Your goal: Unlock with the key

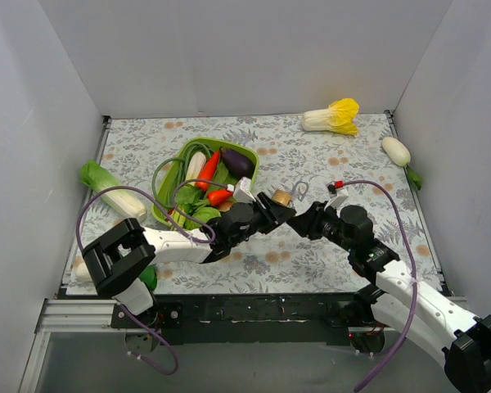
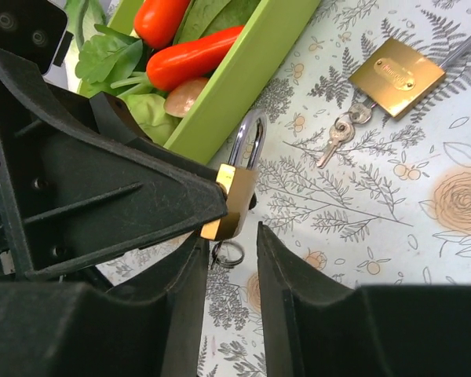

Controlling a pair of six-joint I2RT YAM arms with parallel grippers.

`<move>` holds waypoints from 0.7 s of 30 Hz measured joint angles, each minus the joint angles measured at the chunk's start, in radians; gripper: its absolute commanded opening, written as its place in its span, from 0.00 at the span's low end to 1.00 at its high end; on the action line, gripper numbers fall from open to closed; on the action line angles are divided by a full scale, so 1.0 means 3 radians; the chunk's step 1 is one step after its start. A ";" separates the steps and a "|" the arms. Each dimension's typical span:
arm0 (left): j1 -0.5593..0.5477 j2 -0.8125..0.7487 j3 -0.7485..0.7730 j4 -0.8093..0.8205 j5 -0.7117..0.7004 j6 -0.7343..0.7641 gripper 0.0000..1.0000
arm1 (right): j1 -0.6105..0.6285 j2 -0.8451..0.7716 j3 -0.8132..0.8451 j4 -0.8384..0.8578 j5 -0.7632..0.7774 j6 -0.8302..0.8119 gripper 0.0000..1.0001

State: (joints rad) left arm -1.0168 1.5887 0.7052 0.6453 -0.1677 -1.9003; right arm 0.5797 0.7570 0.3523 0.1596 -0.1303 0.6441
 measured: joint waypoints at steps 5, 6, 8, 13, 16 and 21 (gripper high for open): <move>-0.0015 -0.0028 0.0136 -0.0336 -0.0031 -0.0018 0.00 | -0.0013 -0.0024 -0.0001 0.0008 -0.0011 -0.0072 0.49; -0.0015 -0.0028 0.0155 -0.0384 -0.0038 -0.0023 0.00 | -0.0013 -0.0024 -0.0004 0.0010 -0.0011 -0.0078 0.48; -0.0015 -0.0028 0.0174 -0.0435 -0.0053 -0.0025 0.00 | -0.0013 -0.0025 -0.0004 0.0011 -0.0006 -0.0086 0.42; -0.0015 -0.0028 0.0191 -0.0549 -0.0094 -0.0027 0.00 | -0.0011 -0.0085 -0.0008 0.0003 0.0080 -0.0104 0.32; -0.0015 -0.0028 0.0191 -0.0577 -0.0108 -0.0027 0.00 | -0.0011 -0.0102 -0.0010 0.0000 0.0116 -0.0104 0.28; -0.0015 -0.0028 0.0195 -0.0614 -0.0118 -0.0027 0.00 | -0.0011 -0.0069 -0.0017 0.0017 0.0094 -0.0085 0.30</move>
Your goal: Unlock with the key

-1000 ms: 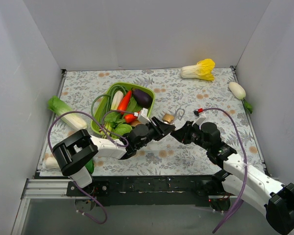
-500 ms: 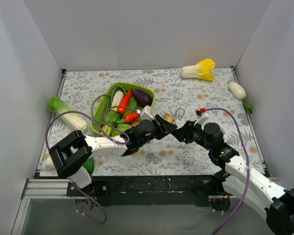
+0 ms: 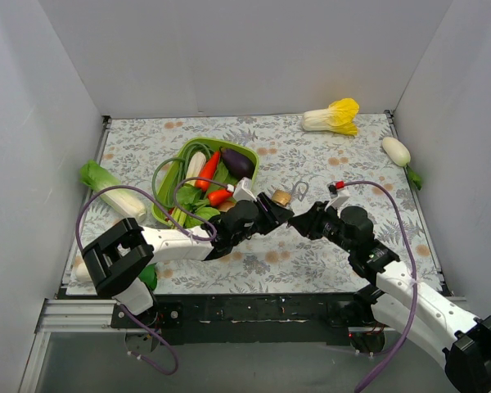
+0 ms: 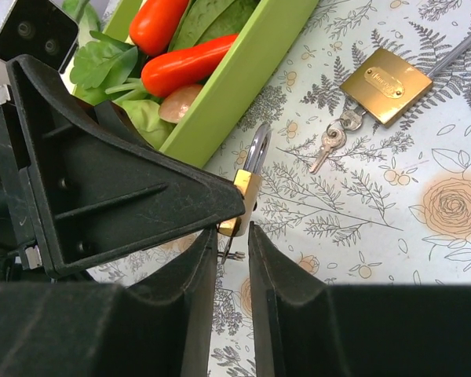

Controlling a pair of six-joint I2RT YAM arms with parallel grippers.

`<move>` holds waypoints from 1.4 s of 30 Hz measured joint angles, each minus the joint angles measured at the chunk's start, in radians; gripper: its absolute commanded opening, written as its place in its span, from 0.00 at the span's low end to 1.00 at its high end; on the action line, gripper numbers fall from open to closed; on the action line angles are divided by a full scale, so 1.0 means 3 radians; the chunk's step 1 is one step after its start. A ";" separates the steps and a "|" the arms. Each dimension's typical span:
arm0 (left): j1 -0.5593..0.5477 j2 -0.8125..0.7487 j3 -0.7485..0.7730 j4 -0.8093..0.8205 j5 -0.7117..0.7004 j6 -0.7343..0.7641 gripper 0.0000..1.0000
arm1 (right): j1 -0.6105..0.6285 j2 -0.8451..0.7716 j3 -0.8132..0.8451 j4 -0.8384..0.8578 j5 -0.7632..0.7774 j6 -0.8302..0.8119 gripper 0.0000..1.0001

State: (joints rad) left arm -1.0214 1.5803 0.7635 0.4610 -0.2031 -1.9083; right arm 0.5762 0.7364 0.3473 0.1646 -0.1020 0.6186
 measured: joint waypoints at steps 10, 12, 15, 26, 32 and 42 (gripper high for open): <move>-0.0008 0.0000 0.0078 -0.0121 0.0000 0.0003 0.00 | 0.0000 0.0014 -0.0098 0.0098 -0.0043 0.0025 0.27; -0.0008 0.0000 0.0078 -0.0141 0.0000 0.0003 0.00 | 0.0000 0.0014 -0.0113 0.0107 -0.0045 0.0033 0.26; -0.0008 0.0000 0.0080 -0.0145 -0.0001 0.0004 0.00 | 0.0004 0.0014 -0.0117 0.0116 -0.0043 0.0033 0.25; 0.0013 0.0000 0.0060 -0.0053 -0.0038 0.0097 0.00 | -0.0006 0.0146 -0.0117 0.0262 -0.0019 0.0118 0.01; 0.0019 0.0000 -0.0024 0.0188 0.0000 0.0193 0.00 | -0.0008 0.0092 -0.0121 0.0263 -0.0005 0.0164 0.01; 0.0057 0.0000 -0.0234 0.0804 0.0128 0.0448 0.00 | -0.0019 0.0013 -0.0123 0.0336 -0.0052 0.0303 0.01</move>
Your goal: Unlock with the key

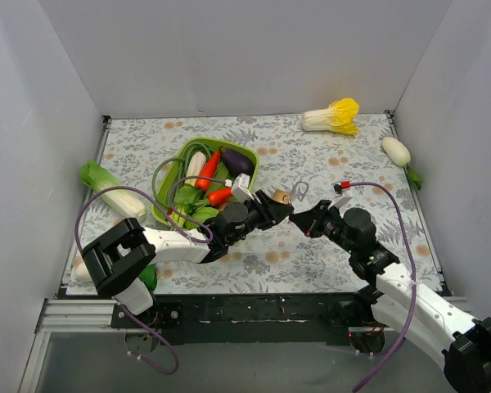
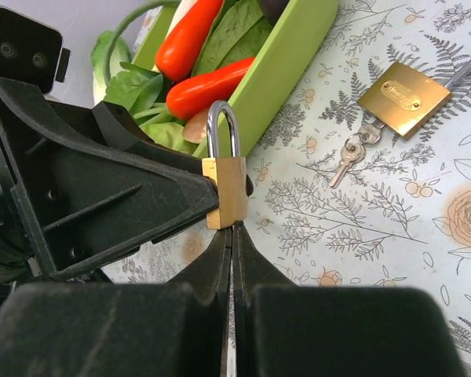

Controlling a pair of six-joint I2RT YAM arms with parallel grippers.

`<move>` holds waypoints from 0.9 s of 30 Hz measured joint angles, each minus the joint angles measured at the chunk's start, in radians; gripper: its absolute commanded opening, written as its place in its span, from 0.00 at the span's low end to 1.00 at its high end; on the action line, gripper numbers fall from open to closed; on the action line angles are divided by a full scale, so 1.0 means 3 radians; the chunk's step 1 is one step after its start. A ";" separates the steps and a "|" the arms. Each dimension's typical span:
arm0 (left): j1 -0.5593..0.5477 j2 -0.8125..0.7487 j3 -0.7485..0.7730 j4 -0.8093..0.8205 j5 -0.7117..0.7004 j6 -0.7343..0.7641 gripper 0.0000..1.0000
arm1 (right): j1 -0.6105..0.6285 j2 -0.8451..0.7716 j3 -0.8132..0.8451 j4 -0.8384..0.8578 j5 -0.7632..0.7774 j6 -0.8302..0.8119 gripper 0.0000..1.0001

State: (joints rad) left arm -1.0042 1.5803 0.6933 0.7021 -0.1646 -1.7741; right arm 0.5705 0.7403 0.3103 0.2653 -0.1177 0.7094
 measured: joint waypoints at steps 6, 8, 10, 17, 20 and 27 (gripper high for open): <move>0.0042 0.0000 -0.0050 0.0323 0.0212 0.0191 0.00 | -0.0050 -0.0148 -0.0001 0.0005 -0.0079 0.0070 0.01; 0.0055 0.0000 -0.0090 0.0470 0.0285 0.0206 0.00 | -0.0066 -0.0205 -0.0001 0.0003 -0.0122 0.0084 0.01; 0.0069 0.0000 -0.0139 0.0618 0.0352 0.0206 0.00 | -0.0080 -0.0252 -0.0001 0.0003 -0.0170 0.0102 0.01; 0.0092 -0.0006 -0.0193 0.0905 0.0506 0.0228 0.00 | -0.0150 -0.0370 -0.0001 0.0032 -0.0324 0.0197 0.01; 0.0094 -0.0023 -0.0198 0.0970 0.0534 0.0231 0.00 | -0.0188 -0.0395 -0.0001 0.0083 -0.0402 0.0251 0.01; 0.0121 -0.0075 -0.0206 0.1114 0.0692 0.0264 0.00 | -0.0292 -0.0459 -0.0001 0.0200 -0.0621 0.0365 0.01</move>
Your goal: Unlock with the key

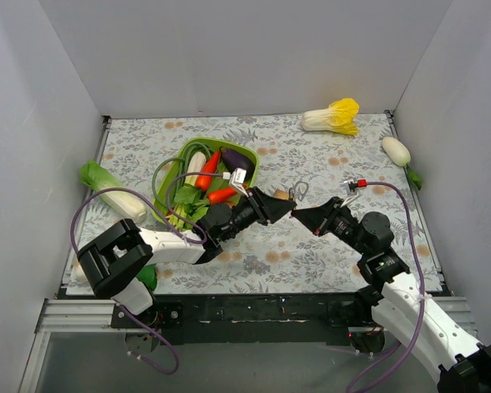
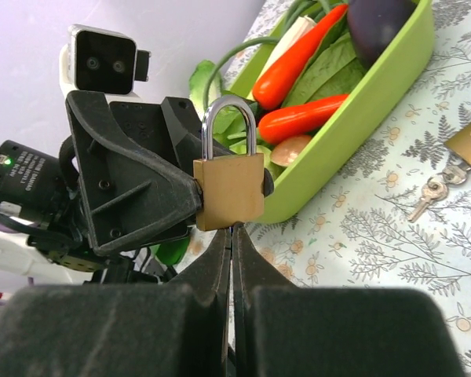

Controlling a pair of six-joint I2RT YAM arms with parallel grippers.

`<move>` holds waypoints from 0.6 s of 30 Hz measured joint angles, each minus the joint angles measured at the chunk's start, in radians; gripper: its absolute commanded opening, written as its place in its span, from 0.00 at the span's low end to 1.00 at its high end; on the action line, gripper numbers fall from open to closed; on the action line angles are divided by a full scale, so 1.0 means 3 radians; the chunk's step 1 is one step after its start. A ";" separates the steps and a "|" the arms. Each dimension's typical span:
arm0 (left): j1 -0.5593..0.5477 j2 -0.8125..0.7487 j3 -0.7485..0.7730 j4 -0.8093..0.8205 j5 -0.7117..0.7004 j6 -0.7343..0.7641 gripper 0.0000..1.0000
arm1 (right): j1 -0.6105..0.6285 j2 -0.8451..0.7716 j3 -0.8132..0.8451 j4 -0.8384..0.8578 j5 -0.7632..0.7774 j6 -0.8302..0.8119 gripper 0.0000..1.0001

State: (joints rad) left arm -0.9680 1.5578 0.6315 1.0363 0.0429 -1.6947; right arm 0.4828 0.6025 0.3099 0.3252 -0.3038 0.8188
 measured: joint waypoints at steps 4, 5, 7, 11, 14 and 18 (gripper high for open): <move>0.0000 -0.0027 -0.0003 0.0083 0.0061 0.0023 0.00 | -0.0074 -0.0028 -0.0004 0.0083 -0.0151 0.0085 0.01; 0.0000 -0.0034 -0.0003 0.0088 0.0071 0.0029 0.00 | -0.0090 -0.0034 -0.0015 0.0123 -0.0187 0.0112 0.01; 0.0000 -0.0056 -0.0003 0.0089 0.0107 0.0051 0.00 | -0.0120 -0.0051 -0.0043 0.0184 -0.0247 0.0154 0.01; 0.0000 -0.0062 -0.0003 0.0112 0.0136 0.0066 0.00 | -0.0164 -0.0062 -0.0050 0.0223 -0.0331 0.0192 0.01; 0.0000 -0.0099 -0.0003 0.0045 0.0142 0.0097 0.00 | -0.0169 -0.0064 -0.0048 0.0212 -0.0348 0.0170 0.01; -0.0031 -0.0197 -0.0003 -0.0217 0.0085 0.0118 0.00 | -0.0167 -0.0097 0.0058 -0.0125 -0.0343 -0.0032 0.17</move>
State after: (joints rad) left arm -0.9771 1.4986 0.6308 0.9710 0.0685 -1.6592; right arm 0.4328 0.5735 0.3275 0.2878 -0.4068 0.8093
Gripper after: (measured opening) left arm 0.392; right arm 0.033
